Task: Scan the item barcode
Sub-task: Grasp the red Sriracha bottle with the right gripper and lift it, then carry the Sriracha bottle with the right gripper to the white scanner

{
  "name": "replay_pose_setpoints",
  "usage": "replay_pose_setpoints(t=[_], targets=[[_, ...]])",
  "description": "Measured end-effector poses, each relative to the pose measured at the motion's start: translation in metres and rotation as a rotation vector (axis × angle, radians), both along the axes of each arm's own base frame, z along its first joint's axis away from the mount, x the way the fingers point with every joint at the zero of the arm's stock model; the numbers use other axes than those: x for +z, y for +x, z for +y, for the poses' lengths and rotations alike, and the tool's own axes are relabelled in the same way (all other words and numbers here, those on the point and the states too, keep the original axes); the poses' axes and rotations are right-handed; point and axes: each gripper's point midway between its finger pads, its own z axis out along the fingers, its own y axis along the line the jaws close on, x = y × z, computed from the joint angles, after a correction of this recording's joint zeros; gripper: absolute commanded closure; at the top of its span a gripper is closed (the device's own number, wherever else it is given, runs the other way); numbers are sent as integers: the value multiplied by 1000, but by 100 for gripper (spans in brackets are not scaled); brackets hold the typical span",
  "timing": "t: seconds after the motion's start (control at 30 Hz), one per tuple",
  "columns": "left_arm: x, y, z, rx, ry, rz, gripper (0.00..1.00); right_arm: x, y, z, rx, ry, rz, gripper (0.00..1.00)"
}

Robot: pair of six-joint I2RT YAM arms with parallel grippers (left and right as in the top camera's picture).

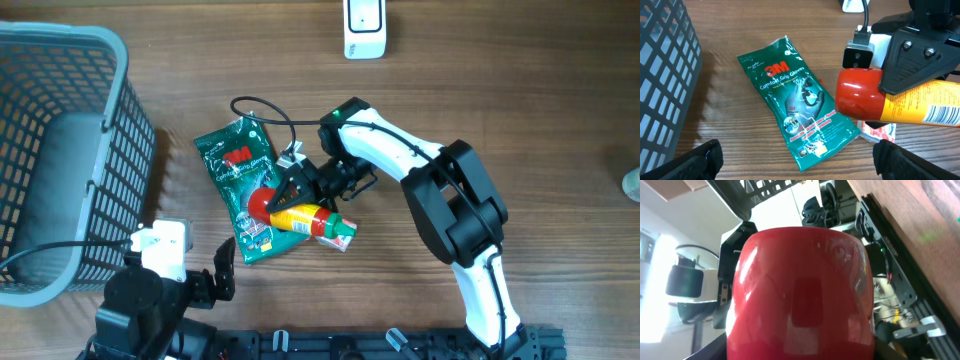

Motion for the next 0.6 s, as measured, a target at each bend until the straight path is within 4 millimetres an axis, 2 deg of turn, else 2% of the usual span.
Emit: replay_pose_setpoints(t=[0.03,0.27,0.3,0.33,0.4,0.43,0.47,0.5,0.6], targets=[[0,0,0,0,0,0,0,0,0,0,0,-18,24,49],[0,0,0,0,0,0,0,0,0,0,-2,-145,197,50],[0,0,0,0,0,0,0,-2,3,1,-4,-133,181,50],[0,0,0,0,0,0,0,-6,6,2,-7,-109,143,57],[0,0,0,0,0,0,0,-21,18,0,-7,-92,31,59],[0,0,0,0,0,0,0,-31,25,-5,-6,-137,-5,59],[0,0,0,0,0,0,0,-52,39,-18,-21,-248,-43,57],[0,0,0,0,0,0,0,-63,48,-28,-35,-317,-61,57],[0,0,0,0,0,0,0,-81,78,-62,-116,-441,-69,55]])
